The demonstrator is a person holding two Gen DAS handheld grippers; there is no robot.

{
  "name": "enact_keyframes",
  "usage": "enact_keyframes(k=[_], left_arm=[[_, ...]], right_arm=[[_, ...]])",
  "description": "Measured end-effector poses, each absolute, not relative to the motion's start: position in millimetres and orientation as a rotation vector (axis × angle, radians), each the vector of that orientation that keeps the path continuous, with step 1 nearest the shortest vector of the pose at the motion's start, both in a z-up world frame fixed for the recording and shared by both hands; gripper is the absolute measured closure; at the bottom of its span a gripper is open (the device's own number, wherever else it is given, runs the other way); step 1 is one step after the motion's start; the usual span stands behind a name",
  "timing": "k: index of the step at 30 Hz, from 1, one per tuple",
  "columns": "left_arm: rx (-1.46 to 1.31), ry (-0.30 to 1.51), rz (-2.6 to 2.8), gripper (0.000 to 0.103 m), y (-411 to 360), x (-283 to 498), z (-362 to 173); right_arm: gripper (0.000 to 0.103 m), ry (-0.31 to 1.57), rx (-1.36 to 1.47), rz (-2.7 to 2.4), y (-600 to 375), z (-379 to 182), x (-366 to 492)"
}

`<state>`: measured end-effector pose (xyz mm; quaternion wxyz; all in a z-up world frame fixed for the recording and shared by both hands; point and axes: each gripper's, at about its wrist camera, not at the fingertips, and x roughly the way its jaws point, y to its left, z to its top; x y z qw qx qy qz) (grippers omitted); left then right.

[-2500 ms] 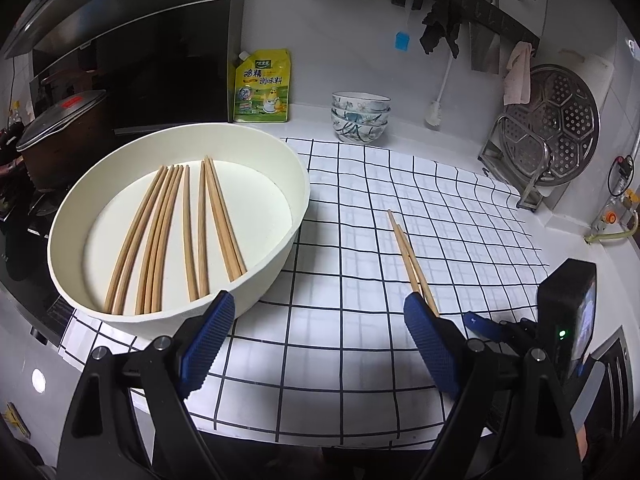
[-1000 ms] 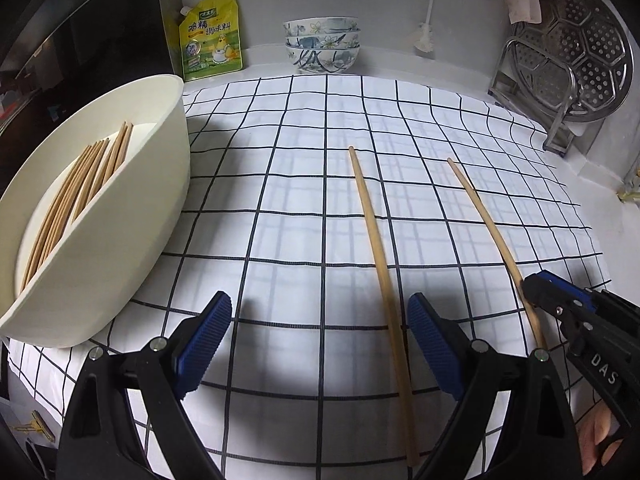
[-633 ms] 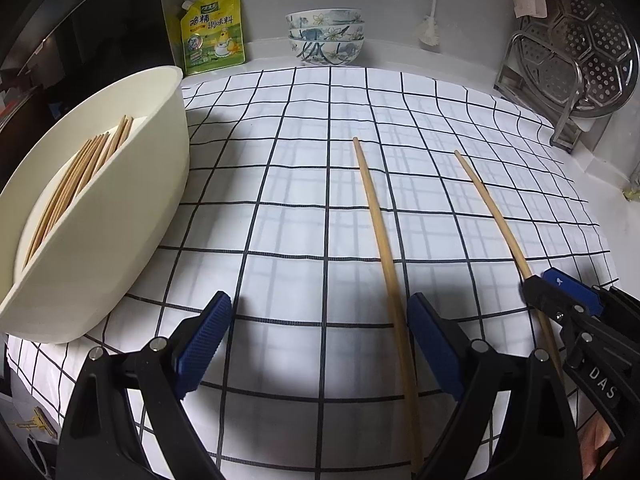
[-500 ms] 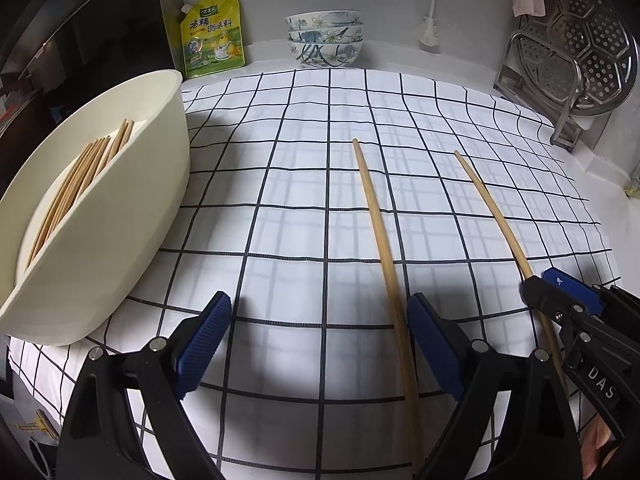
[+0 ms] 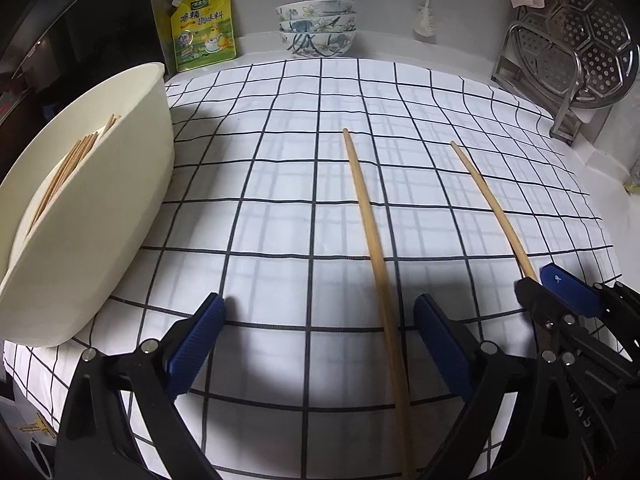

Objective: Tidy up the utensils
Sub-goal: 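Align the left gripper over the last loose chopstick on the mat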

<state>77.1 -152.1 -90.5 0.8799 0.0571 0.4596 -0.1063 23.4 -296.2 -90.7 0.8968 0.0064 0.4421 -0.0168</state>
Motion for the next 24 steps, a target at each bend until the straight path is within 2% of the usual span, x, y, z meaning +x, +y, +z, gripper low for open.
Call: enact_keyframes(k=[3,5,6,7,8,10,17,24], left_arm=[[0.130,0.951,-0.244,0.028,-156.2,74.9,-88.0],[0.134,0.948,-0.259,0.047,-159.2,73.7,-85.7],[0.134,0.947,-0.265,0.052,-160.9,73.2,-84.4],[0.134,0.947,-0.270,0.065,-161.9,73.2,-83.7],[0.135,0.946,-0.272,0.077,-162.9,72.8,-83.1],[0.145,0.942,-0.276,0.096,-165.6,71.5,-83.0],[0.114,0.961,-0.308,0.096,-158.6,66.5,-77.8],[0.094,0.872,-0.342,0.096,-142.0,55.9,-35.3]], right_arm=[[0.076,0.913,0.012,-0.033,-294.6,-90.7,23.2],[0.084,0.913,0.008,-0.025,-293.3,-90.9,23.3],[0.087,0.913,0.004,-0.019,-291.7,-90.7,23.1],[0.095,0.913,-0.002,-0.017,-289.7,-90.7,22.5],[0.096,0.911,-0.003,-0.018,-288.9,-90.8,22.4],[0.096,0.910,0.000,-0.014,-289.4,-90.6,22.2],[0.097,0.903,0.064,0.003,-296.5,-86.5,18.9],[0.097,0.884,0.158,-0.010,-298.7,-71.0,6.7]])
